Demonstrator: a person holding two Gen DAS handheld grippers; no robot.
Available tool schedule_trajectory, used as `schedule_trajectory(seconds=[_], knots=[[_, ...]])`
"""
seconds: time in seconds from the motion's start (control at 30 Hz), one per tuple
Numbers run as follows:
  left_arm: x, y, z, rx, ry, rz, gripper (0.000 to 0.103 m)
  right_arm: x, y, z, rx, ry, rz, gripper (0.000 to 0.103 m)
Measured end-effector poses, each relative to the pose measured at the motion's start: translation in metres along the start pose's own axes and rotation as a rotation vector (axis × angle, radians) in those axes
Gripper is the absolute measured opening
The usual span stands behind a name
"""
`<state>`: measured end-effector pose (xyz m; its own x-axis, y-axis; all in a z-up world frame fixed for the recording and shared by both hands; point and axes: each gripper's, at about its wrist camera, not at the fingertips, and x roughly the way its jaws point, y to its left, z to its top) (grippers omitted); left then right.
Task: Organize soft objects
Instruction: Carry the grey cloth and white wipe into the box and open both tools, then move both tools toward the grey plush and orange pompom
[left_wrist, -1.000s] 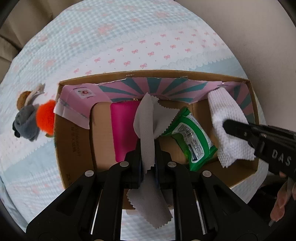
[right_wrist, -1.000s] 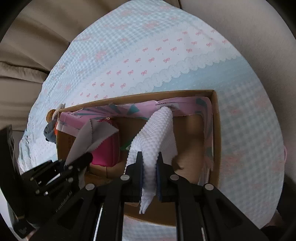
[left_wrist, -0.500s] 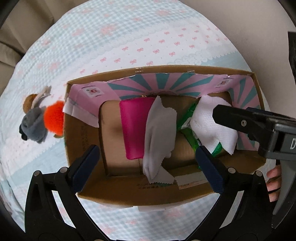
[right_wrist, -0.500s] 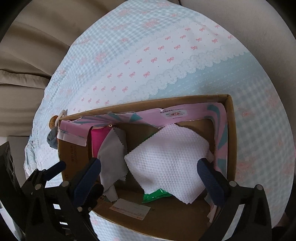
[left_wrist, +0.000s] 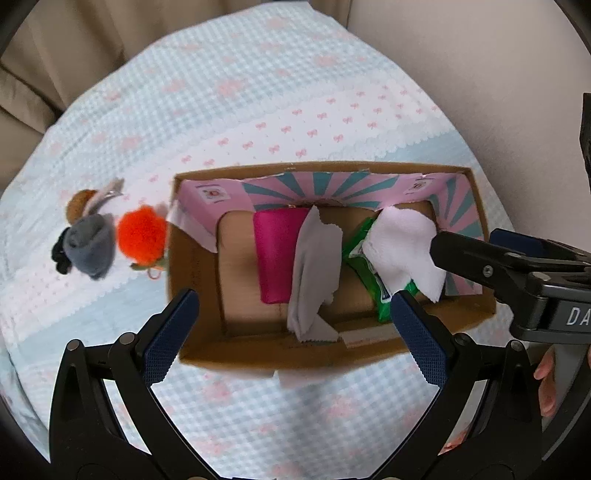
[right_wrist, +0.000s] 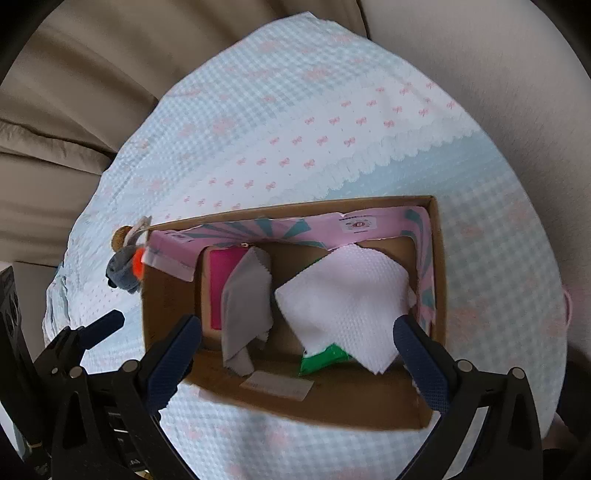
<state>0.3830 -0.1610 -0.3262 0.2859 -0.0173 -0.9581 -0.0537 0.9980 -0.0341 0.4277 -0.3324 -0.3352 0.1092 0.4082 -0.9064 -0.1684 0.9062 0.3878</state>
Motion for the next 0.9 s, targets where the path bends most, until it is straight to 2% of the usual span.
schedule_trajectory(seconds=[0.17, 0.33, 0.47, 0.63, 0.9], knots=[[-0.035, 0.008, -0.011, -0.002, -0.067, -0.005, 0.103, -0.033, 0.018, -0.013, -0.025, -0.027, -0.011, 0.103], [-0.080, 0.022, -0.027, -0.025, -0.154, -0.015, 0.103, -0.071, 0.040, -0.031, -0.067, -0.097, -0.072, 0.103], [-0.118, 0.036, -0.043, -0.031, -0.238, 0.023, 0.103, -0.101, 0.064, -0.050, -0.108, -0.154, -0.132, 0.103], [-0.165, 0.058, -0.070, -0.041, -0.321, 0.031, 0.103, -0.139, 0.098, -0.083, -0.125, -0.275, -0.208, 0.103], [-0.227, 0.112, -0.121, -0.025, -0.453, 0.021, 0.103, -0.176, 0.158, -0.134, -0.126, -0.448, -0.235, 0.103]])
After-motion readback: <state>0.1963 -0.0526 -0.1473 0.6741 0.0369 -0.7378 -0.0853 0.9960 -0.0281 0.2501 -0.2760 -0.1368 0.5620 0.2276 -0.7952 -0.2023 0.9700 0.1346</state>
